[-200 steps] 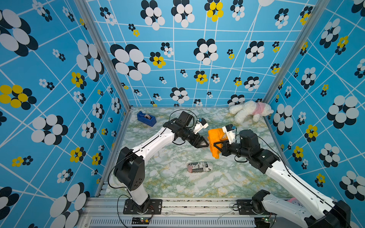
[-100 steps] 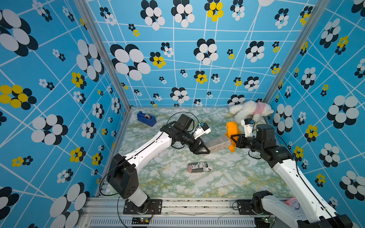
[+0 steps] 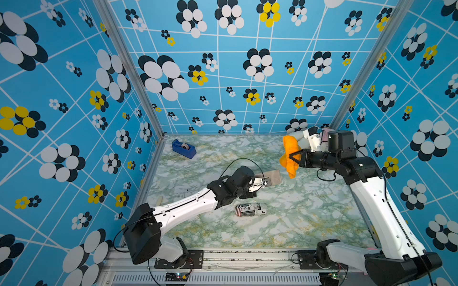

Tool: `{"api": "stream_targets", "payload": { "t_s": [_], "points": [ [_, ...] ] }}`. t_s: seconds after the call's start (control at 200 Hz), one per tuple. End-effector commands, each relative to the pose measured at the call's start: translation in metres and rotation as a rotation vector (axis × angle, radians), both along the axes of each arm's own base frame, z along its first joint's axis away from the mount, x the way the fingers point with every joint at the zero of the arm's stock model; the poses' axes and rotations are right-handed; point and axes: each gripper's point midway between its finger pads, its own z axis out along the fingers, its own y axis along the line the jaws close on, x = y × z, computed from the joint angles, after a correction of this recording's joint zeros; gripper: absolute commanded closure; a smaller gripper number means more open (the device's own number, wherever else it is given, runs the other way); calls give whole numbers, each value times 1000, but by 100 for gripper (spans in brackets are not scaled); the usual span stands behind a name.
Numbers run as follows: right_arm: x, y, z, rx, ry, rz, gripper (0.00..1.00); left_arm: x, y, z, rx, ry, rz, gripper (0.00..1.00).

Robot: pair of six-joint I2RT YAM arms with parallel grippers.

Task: Wipe the eyeglass case
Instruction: Wipe the dirt from the eyeglass case.

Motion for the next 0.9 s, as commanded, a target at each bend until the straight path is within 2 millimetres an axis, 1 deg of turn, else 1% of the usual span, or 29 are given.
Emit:
{"api": "stream_targets", "payload": {
  "t_s": [0.0,0.035,0.055,0.075,0.08,0.09,0.135,0.21,0.26,0.315,0.405,0.475,0.56,0.6,0.625,0.665,0.675,0.69,0.73,0.785,0.835,0.895],
  "points": [
    [-5,21,-4,95,136,87,100,38,-8,56,68,-479,41,91],
    [-1,26,-6,105,158,104,100,40,-12,60,74,-549,40,91],
    [1,29,-7,105,168,114,100,42,-14,63,76,-586,39,95],
    [1,32,-14,102,193,128,100,43,-16,66,80,-624,39,99],
    [2,33,-9,103,183,132,100,44,-17,66,82,-632,39,99],
    [3,35,-7,101,180,138,100,44,-18,67,85,-648,37,100],
    [6,44,-11,78,201,170,100,46,-23,68,99,-707,29,100],
    [8,57,-18,43,232,220,100,50,-30,79,80,-791,44,100],
    [9,67,-25,20,251,252,100,52,-33,82,79,-816,52,100],
    [14,74,-38,-2,283,266,100,54,-35,82,76,-825,57,99],
    [21,79,-58,-23,314,268,100,56,-36,83,57,-812,70,98],
    [29,74,-79,-61,328,241,100,54,-36,83,49,-797,64,99],
    [30,68,-101,-89,377,238,100,52,-32,85,38,-792,74,99],
    [31,60,-109,-102,392,220,100,52,-30,87,35,-793,78,99],
    [33,52,-116,-104,403,198,100,51,-29,87,34,-795,76,99],
    [35,41,-119,-105,406,167,100,50,-27,89,33,-800,75,99],
    [32,37,-127,-109,426,158,100,49,-27,89,33,-802,74,99],
    [32,32,-131,-113,436,144,100,49,-27,89,33,-804,74,99],
    [32,15,-136,-136,443,100,100,48,-25,90,37,-811,74,99],
    [30,0,-140,-181,443,62,100,48,-24,93,33,-835,79,100],
    [27,-4,-140,-202,442,55,100,48,-23,95,31,-853,80,99],
    [24,0,-136,-181,445,69,100,50,-24,95,37,-858,73,100]
  ]
}}
